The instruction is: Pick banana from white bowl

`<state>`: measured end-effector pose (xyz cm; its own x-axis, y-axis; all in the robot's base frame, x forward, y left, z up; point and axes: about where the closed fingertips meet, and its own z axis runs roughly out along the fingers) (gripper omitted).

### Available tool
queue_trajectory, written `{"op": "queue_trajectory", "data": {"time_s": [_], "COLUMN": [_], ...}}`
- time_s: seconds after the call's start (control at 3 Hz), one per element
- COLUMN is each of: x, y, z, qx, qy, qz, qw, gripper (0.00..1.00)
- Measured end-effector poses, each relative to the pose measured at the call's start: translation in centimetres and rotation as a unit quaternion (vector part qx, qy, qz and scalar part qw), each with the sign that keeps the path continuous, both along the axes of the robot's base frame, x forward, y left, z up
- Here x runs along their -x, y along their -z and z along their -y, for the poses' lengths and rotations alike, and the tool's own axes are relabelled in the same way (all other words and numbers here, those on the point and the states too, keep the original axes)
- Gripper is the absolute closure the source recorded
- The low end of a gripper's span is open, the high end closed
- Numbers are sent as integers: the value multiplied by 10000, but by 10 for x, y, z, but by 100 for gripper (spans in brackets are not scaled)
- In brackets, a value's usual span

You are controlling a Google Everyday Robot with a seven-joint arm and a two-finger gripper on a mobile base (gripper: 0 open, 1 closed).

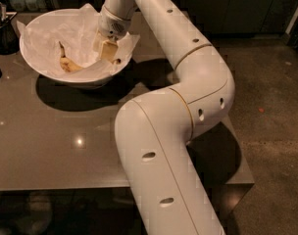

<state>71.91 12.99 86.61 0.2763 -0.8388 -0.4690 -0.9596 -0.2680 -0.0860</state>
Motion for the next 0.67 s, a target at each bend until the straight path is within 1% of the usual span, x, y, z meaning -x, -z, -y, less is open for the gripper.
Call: {"op": "queue_trajectory", "data": {"time_s": [0.33, 0.67], "x": [0, 0], "y": [0, 0], "z": [0, 0], "qx": [0, 0], "qy": [0, 0], "qz": [0, 0], "qw": [10000, 10000], "gripper": [10, 10]}}
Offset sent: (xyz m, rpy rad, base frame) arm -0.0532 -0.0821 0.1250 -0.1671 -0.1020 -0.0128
